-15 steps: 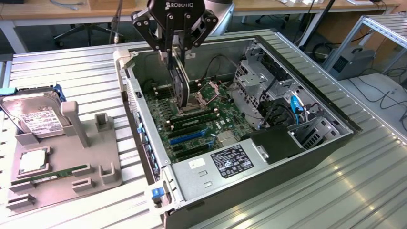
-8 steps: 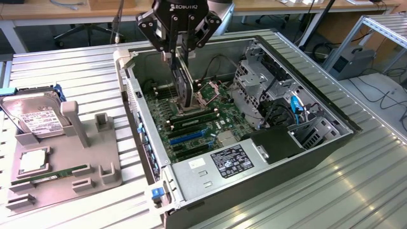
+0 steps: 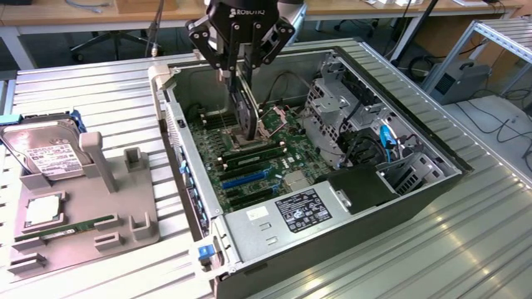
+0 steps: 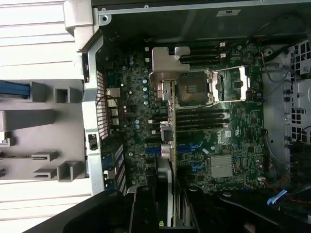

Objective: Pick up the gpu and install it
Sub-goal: 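Pick up the gpu and move the gpu toward the slot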

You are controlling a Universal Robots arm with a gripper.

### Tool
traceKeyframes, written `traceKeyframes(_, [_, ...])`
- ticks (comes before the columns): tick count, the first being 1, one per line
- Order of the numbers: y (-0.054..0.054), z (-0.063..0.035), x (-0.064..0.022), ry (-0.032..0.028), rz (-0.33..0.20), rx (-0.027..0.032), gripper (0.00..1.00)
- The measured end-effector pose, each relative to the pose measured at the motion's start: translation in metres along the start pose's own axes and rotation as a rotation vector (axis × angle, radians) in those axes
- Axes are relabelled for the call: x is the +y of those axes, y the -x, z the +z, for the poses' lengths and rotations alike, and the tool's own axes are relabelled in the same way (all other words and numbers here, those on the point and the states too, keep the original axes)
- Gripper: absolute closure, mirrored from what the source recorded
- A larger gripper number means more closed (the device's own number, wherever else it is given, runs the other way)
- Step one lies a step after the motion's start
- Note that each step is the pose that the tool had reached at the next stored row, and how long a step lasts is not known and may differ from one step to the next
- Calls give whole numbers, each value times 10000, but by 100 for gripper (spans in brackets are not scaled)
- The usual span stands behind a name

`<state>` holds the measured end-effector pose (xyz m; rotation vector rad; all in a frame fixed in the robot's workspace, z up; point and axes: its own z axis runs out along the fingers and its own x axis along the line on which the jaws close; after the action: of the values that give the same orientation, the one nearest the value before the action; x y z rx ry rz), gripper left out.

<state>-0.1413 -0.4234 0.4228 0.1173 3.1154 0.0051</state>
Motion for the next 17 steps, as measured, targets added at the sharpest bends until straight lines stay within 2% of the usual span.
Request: traceKeyframes(17, [225,120,19,-23,-1,0,73])
